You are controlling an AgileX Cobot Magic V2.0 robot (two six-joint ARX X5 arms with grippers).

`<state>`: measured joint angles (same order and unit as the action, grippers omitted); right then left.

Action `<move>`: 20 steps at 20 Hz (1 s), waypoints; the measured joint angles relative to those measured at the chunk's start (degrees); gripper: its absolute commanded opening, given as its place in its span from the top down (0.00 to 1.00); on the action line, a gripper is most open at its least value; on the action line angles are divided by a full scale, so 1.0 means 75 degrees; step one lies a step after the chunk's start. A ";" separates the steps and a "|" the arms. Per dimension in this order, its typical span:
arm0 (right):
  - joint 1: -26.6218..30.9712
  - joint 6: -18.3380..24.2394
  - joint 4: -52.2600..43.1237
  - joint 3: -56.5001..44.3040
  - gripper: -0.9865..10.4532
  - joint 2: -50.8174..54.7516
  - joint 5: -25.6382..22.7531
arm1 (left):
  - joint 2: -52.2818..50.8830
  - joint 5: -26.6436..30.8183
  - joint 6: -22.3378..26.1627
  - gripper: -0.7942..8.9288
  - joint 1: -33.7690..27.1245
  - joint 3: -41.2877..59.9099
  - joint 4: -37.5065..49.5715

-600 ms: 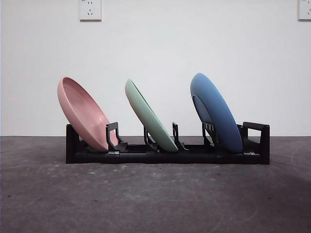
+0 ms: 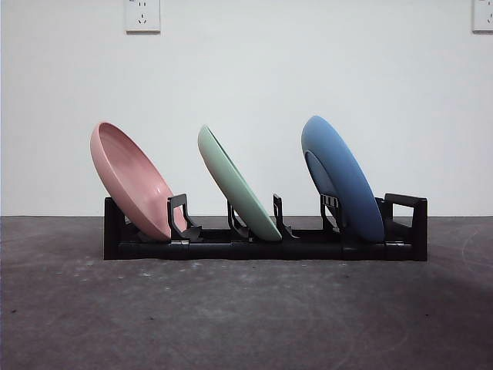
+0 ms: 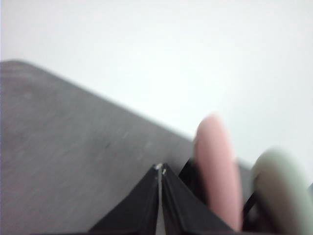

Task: Place the plate

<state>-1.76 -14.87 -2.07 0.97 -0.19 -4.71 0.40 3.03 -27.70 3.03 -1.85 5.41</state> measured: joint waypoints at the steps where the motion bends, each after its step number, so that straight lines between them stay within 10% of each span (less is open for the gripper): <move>1: 0.0000 -0.0347 0.0052 0.0038 0.90 -0.0012 0.0000 | 0.0000 -0.0052 -0.0233 0.91 0.0000 -0.0003 0.0149; 9: 0.0000 -0.1402 0.2212 0.1923 0.90 -0.1244 0.1035 | 0.0766 -0.1329 -0.1215 0.91 0.0000 -0.1495 -0.2189; 20: 0.0000 -0.0577 0.4485 0.5243 0.90 -0.4514 0.2363 | 0.3689 -0.2031 0.0423 0.91 0.0000 -0.4806 -0.5374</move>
<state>-1.76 -19.20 31.57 40.29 -34.04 13.02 28.08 -12.21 -24.53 3.03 -37.89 -34.89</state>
